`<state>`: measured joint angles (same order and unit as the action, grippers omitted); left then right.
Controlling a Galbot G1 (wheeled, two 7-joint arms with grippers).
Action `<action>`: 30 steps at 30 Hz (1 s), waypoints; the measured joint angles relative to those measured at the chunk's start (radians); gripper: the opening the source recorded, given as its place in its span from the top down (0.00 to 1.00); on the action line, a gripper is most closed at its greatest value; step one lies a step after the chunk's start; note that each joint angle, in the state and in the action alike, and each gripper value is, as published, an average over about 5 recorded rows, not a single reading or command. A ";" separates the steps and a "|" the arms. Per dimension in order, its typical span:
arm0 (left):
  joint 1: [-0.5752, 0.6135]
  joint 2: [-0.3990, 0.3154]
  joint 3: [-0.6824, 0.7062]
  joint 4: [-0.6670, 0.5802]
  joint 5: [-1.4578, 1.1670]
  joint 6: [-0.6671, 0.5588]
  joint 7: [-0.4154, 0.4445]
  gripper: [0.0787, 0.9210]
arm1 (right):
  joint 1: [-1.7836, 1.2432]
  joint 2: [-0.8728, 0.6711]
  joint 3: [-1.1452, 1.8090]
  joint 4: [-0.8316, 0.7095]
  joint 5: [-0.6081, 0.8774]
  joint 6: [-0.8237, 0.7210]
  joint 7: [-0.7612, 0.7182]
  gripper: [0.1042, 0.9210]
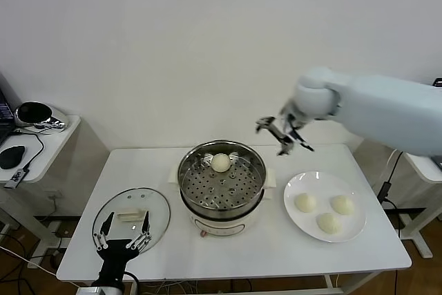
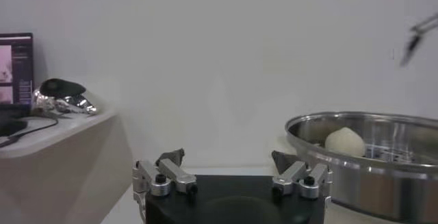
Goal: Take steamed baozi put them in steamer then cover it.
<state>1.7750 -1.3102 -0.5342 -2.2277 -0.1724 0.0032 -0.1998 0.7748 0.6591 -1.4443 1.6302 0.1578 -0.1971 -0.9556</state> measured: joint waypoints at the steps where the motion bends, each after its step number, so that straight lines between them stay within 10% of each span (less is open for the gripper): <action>1: 0.000 -0.001 0.001 0.000 0.000 0.000 0.000 0.12 | -0.007 -0.026 0.000 0.010 0.003 -0.015 -0.001 0.12; 30: 0.028 -0.026 -0.009 -0.001 0.025 -0.020 0.007 0.12 | -0.711 -0.131 0.514 -0.156 -0.230 -0.085 -0.023 0.12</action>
<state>1.8028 -1.3363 -0.5429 -2.2287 -0.1478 -0.0165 -0.1930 0.0638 0.5282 -0.9301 1.4745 -0.0720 -0.2823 -0.9788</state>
